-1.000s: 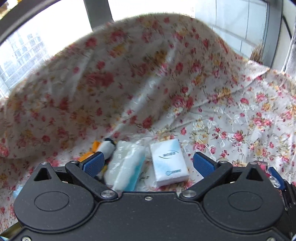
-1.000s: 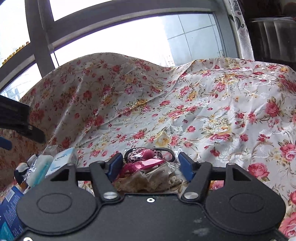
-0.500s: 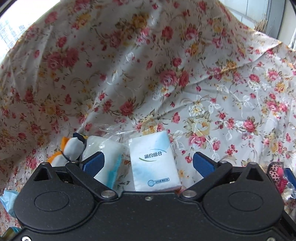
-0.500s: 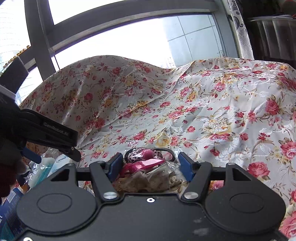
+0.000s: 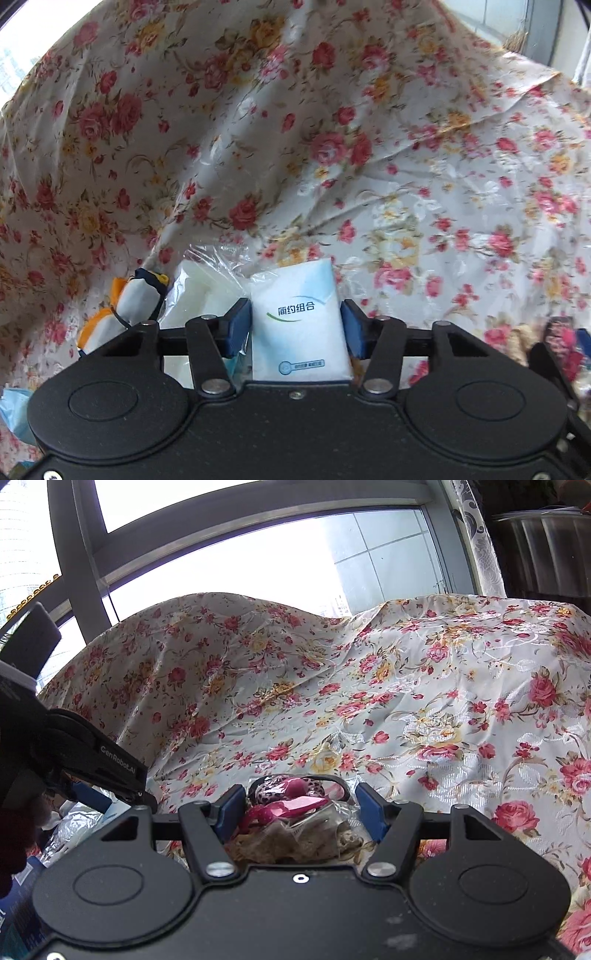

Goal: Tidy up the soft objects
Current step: 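Grasp the small white tissue pack with the left tool while the right tool holds the pouch, then lift the pouch and white tissue pack and carry both toward the gold tray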

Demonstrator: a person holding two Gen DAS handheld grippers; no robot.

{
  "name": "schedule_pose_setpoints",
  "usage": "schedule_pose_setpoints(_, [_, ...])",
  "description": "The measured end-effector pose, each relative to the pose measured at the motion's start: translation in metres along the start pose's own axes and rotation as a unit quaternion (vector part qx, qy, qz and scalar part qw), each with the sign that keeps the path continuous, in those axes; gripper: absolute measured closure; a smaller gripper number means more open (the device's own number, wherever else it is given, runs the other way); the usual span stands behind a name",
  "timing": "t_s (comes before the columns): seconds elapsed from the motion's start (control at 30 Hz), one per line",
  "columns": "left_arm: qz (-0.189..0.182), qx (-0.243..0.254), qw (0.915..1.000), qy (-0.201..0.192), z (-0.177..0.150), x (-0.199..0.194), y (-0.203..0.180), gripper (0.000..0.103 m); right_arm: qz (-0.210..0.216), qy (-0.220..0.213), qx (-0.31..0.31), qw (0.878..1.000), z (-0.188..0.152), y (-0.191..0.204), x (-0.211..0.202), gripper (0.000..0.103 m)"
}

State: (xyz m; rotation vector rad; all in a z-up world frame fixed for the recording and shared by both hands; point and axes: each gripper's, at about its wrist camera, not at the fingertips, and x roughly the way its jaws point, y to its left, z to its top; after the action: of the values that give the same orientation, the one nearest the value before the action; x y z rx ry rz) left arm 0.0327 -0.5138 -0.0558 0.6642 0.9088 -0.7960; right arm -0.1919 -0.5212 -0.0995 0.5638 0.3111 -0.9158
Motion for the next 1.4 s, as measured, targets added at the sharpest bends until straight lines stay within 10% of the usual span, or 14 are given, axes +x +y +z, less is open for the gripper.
schedule_pose_setpoints(0.5, [-0.062, 0.003, 0.9977, -0.026, -0.008, -0.031, 0.001, 0.050, -0.001, 0.000, 0.002, 1.000, 0.000, 0.001, 0.001, 0.039])
schedule_pose_setpoints(0.8, [-0.096, 0.024, 0.9949, -0.021, -0.015, -0.028, 0.000, 0.021, 0.000, 0.000, 0.003, 1.000, 0.000, 0.000, 0.001, 0.039])
schedule_pose_setpoints(1.4, [-0.132, -0.015, 0.9904, 0.040, -0.018, -0.004, 0.012, 0.022, 0.001, -0.001, 0.004, 1.000, 0.000, -0.001, 0.001, 0.039])
